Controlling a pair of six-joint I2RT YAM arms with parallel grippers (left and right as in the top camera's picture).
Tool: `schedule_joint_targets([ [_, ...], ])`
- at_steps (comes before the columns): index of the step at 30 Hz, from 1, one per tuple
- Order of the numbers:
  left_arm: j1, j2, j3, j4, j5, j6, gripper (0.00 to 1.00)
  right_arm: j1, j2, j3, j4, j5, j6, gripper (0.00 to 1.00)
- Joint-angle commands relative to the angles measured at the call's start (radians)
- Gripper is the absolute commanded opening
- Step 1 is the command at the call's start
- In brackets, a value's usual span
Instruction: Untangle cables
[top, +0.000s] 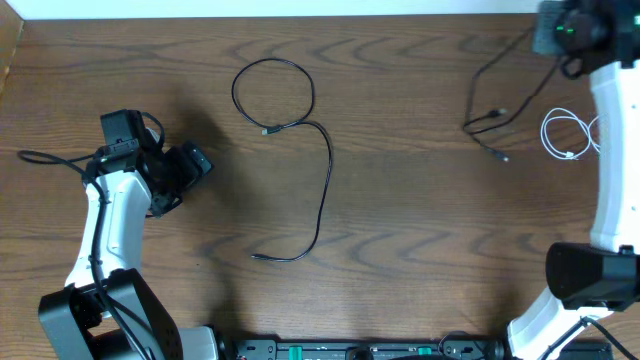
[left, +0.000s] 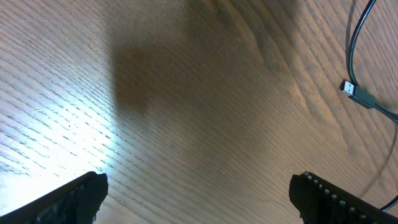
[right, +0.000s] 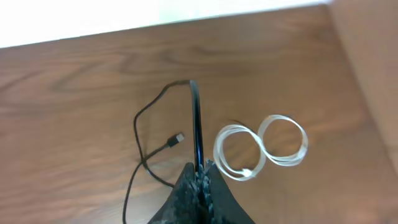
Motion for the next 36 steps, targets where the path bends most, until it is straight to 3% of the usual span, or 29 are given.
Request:
schedule_joint_targets([
  [1, 0.002, 0.009, -0.011, -0.003, 0.005, -0.006, 0.98, -0.092, 0.031, -0.004, -0.011, 0.039, 0.076, 0.01],
  [12, 0.002, 0.009, -0.011, -0.003, 0.005, -0.006, 0.98, -0.298, 0.168, -0.004, -0.016, -0.038, 0.172, 0.01],
  [24, 0.002, 0.009, -0.011, -0.003, 0.005, -0.006, 0.98, -0.383, 0.254, -0.004, -0.119, -0.111, 0.171, 0.02],
  [26, 0.002, 0.009, -0.011, -0.003, 0.005, -0.006, 0.98, -0.387, 0.254, -0.004, -0.125, -0.111, 0.171, 0.13],
  [29, 0.002, 0.009, -0.011, -0.003, 0.005, -0.006, 0.98, -0.386, 0.254, -0.004, -0.128, -0.112, 0.171, 0.46],
  [33, 0.002, 0.009, -0.011, -0.003, 0.005, -0.006, 0.98, -0.384, 0.254, -0.004, -0.139, -0.129, 0.171, 0.61],
  [36, 0.002, 0.009, -0.011, -0.003, 0.005, -0.006, 0.98, -0.378, 0.255, -0.004, -0.153, -0.227, 0.168, 0.66],
])
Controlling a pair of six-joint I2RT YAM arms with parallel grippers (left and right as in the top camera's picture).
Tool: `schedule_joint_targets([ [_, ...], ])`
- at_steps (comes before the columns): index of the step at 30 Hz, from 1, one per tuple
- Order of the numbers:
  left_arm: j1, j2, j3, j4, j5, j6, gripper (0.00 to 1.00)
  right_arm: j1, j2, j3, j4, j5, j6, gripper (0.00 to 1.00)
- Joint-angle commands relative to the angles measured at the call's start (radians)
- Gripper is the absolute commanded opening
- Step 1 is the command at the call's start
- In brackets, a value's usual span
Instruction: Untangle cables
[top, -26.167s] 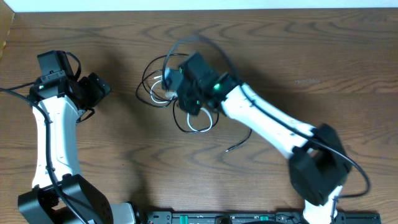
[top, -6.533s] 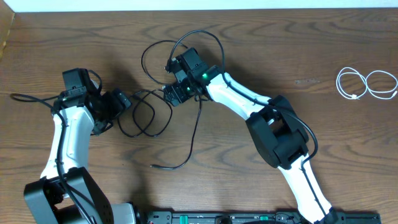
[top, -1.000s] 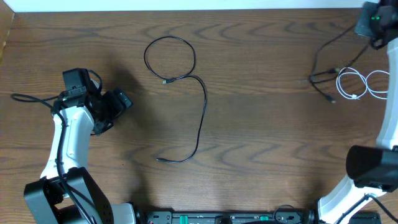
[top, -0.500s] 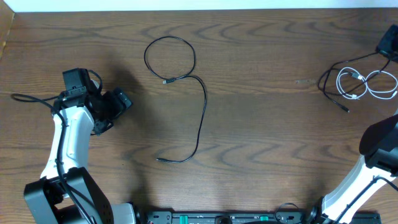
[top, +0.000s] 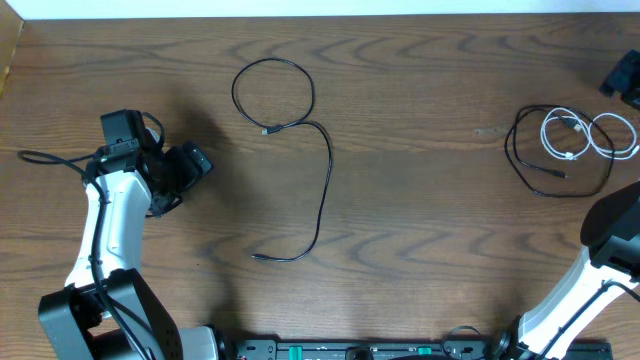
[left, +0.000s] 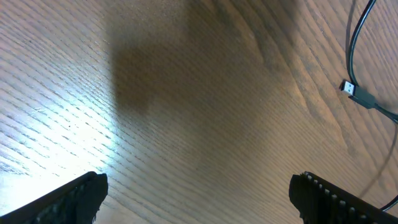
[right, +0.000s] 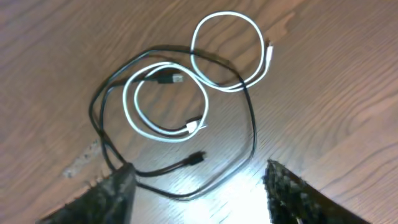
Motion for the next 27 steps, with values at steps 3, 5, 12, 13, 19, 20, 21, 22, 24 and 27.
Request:
schedule_joint_targets([
  [3, 0.002, 0.009, -0.011, -0.003, 0.005, -0.006, 0.98, 0.024, 0.003, -0.009, -0.019, -0.173, -0.048, 0.66],
  [5, 0.002, 0.009, -0.011, -0.003, 0.005, -0.006, 0.98, 0.045, 0.003, -0.019, -0.021, -0.206, -0.076, 0.66],
  [12, 0.002, 0.009, -0.011, -0.003, 0.005, -0.006, 0.98, 0.149, 0.003, -0.087, -0.001, -0.279, -0.113, 0.67],
  [13, 0.002, 0.009, -0.011, -0.003, 0.005, -0.006, 0.98, 0.168, 0.003, -0.098, 0.006, -0.287, -0.118, 0.67],
  [19, 0.002, 0.009, -0.012, -0.003, 0.005, -0.006, 0.98, 0.304, 0.003, -0.183, 0.074, -0.293, -0.124, 0.71],
  [20, 0.002, 0.009, -0.011, -0.003, 0.005, -0.006, 0.98, 0.327, 0.003, -0.199, 0.092, -0.293, -0.124, 0.72],
  [21, 0.002, 0.009, -0.011, -0.003, 0.005, -0.006, 0.98, 0.356, 0.003, -0.219, 0.117, -0.293, -0.125, 0.73],
  [22, 0.002, 0.009, -0.011, -0.003, 0.005, -0.006, 0.98, 0.371, 0.003, -0.230, 0.132, -0.293, -0.128, 0.74],
  [24, 0.002, 0.009, -0.011, -0.003, 0.005, -0.006, 0.98, 0.418, 0.003, -0.264, 0.175, -0.302, -0.145, 0.76],
  [27, 0.002, 0.009, -0.011, -0.003, 0.005, -0.006, 0.98, 0.496, 0.003, -0.327, 0.264, -0.370, -0.196, 0.77],
])
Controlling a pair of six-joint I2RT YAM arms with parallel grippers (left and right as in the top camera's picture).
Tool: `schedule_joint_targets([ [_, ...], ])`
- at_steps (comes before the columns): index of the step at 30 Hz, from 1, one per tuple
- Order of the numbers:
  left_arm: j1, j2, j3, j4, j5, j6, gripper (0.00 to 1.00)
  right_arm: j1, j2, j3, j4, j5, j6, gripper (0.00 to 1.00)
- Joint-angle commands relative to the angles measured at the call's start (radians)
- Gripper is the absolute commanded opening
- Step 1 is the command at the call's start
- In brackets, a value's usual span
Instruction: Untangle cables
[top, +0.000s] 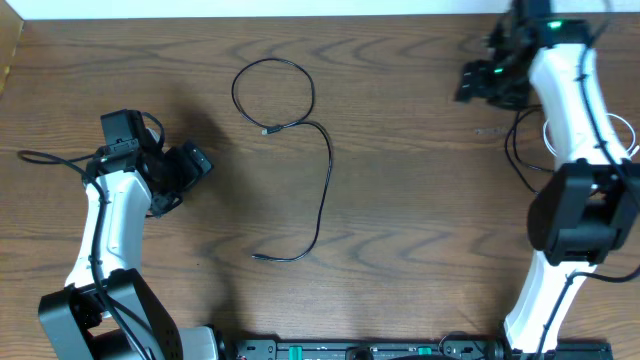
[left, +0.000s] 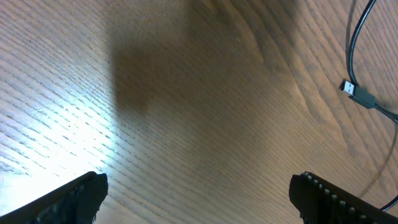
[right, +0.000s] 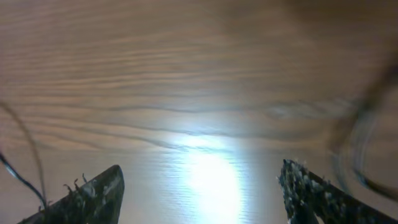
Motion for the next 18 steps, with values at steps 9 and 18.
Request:
schedule_joint_targets([
  [9, 0.002, 0.009, -0.011, -0.003, 0.005, -0.006, 0.98, 0.288, 0.005, -0.261, 0.422, -0.203, -0.100, 0.77],
  [18, 0.002, 0.009, -0.011, -0.003, 0.005, -0.006, 0.98, 0.467, 0.011, -0.433, 0.787, -0.201, -0.100, 0.80],
])
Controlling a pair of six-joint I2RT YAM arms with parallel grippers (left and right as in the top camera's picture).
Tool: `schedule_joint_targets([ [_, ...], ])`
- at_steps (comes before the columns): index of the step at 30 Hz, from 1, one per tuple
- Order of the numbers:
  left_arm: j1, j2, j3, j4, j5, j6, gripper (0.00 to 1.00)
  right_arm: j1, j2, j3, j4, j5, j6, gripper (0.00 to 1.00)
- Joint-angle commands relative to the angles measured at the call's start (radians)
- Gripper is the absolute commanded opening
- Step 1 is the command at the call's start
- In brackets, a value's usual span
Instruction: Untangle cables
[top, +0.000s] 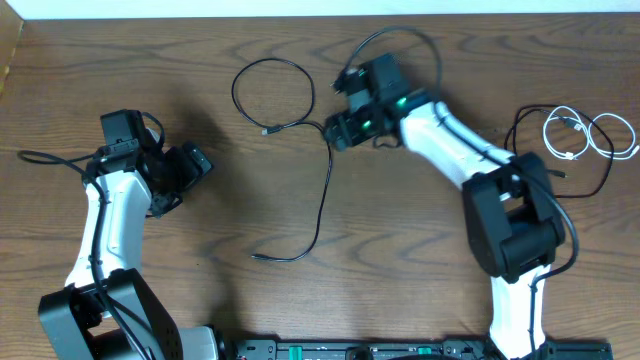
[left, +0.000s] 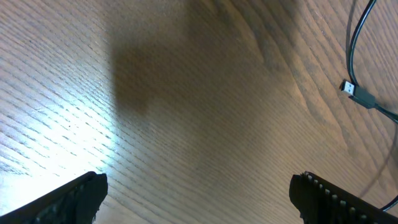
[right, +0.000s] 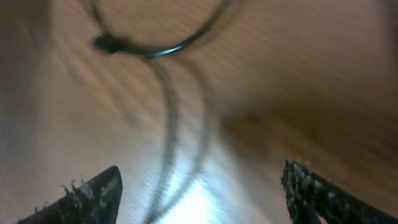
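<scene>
A long black cable (top: 325, 185) lies mid-table, with a loop (top: 272, 62) at the back and a tail running toward the front. My right gripper (top: 340, 128) hangs open just over it, where the loop meets the tail. In the right wrist view the blurred cable (right: 168, 137) and its plug (right: 109, 43) lie ahead of the right gripper (right: 199, 193), nothing between the fingers. My left gripper (top: 195, 165) is open at the left; its wrist view shows the cable's USB plug (left: 354, 90) far off. A second black cable (top: 512, 138) and a white cable (top: 590, 135) lie at the right.
The right arm (top: 450, 140) stretches from the right side across the table's back half. The white wall edge (top: 300, 8) bounds the table at the back. A thin black lead (top: 45, 157) trails from the left arm.
My right gripper has gone from the back right of the table to the centre, above the long black cable. It is still open. The left arm and all cables lie unchanged.
First my right gripper was shut on the second black cable, holding it up at the back right corner. Then it was open, and that cable lay looped around the white one. It then stood left of that pile, and is now over the long cable.
</scene>
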Motion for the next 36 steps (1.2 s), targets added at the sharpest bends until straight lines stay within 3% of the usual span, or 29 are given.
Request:
schedule_joint_targets([
  [1, 0.002, 0.009, -0.011, -0.003, 0.005, -0.006, 0.98, 0.045, 0.005, -0.048, 0.078, -0.008, -0.010, 0.80],
  [9, 0.002, 0.009, -0.011, -0.003, 0.005, -0.006, 0.98, 0.107, 0.022, -0.079, 0.187, 0.153, -0.010, 0.78],
  [18, 0.002, 0.009, -0.011, -0.003, 0.005, -0.006, 0.98, 0.110, 0.130, -0.079, 0.331, 0.151, -0.010, 0.74],
  [21, 0.002, 0.009, -0.011, -0.003, 0.005, -0.006, 0.98, 0.110, 0.156, -0.079, 0.351, 0.127, -0.010, 0.58],
  [22, 0.002, 0.009, -0.011, -0.003, 0.005, -0.006, 0.98, 0.110, 0.158, -0.079, 0.351, 0.119, -0.010, 0.47],
  [23, 0.002, 0.009, -0.011, -0.003, 0.005, -0.006, 0.98, 0.110, 0.158, -0.079, 0.351, 0.113, -0.014, 0.25],
  [24, 0.002, 0.009, -0.011, -0.003, 0.005, -0.006, 0.98, 0.110, 0.158, -0.079, 0.355, 0.103, -0.028, 0.12],
  [25, 0.002, 0.009, -0.011, -0.003, 0.005, -0.006, 0.98, 0.110, 0.157, -0.079, 0.362, 0.098, -0.045, 0.05],
  [30, 0.002, 0.009, -0.011, -0.003, 0.005, -0.006, 0.97, 0.109, 0.097, -0.075, 0.396, 0.090, -0.077, 0.01],
  [36, 0.002, 0.009, -0.011, -0.003, 0.005, -0.006, 0.98, 0.114, -0.096, -0.075, 0.395, 0.077, -0.169, 0.01],
])
